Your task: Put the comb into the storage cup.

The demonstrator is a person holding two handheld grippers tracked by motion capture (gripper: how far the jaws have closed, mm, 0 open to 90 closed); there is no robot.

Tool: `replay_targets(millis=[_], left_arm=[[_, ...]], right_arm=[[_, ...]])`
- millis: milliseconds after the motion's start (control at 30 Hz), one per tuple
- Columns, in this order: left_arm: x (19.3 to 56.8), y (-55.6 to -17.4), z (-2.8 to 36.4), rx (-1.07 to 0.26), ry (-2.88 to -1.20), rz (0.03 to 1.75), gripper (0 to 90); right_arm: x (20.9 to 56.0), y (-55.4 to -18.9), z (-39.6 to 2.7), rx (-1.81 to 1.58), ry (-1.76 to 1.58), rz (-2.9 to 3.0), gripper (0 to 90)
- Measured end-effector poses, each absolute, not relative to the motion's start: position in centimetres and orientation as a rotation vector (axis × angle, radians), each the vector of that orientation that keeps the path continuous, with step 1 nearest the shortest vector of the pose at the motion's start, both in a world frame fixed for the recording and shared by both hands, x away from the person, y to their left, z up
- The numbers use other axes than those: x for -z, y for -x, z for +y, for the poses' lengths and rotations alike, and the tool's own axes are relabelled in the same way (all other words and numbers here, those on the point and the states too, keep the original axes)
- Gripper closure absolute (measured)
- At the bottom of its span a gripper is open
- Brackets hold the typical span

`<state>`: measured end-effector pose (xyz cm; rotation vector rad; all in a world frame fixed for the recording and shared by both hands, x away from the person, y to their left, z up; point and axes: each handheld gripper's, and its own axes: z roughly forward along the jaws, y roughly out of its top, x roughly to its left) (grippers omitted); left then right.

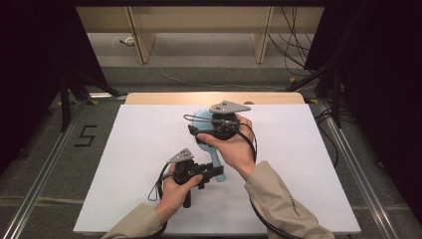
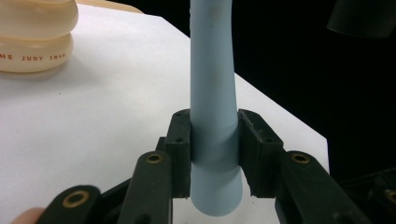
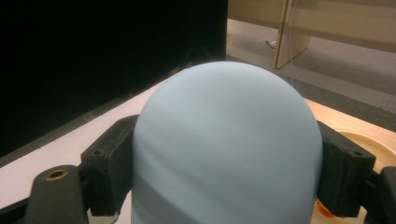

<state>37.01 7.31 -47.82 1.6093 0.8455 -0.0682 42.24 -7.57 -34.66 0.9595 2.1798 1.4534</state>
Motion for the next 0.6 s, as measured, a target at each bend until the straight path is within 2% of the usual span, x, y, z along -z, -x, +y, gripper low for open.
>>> replay_targets(millis=[367, 533, 600], left_arm=[[47.52, -36.92, 7.26, 0.030, -1.631, 0.834, 64.3], [47.08, -36.74, 7.19, 0.003, -1.643, 0.835, 49.1], [46.92, -36.67, 7.16, -0.023, -1.657, 0.842, 40.1]], right_arm=[[34.46, -42.11, -7.73, -1.464, -0.980, 2.162, 20.5], [34.38, -42.14, -7.93, -1.484, -0.994, 2.142, 20.6], [34.33, -42.16, -8.02, -1.488, -1.000, 2.136, 20.6]])
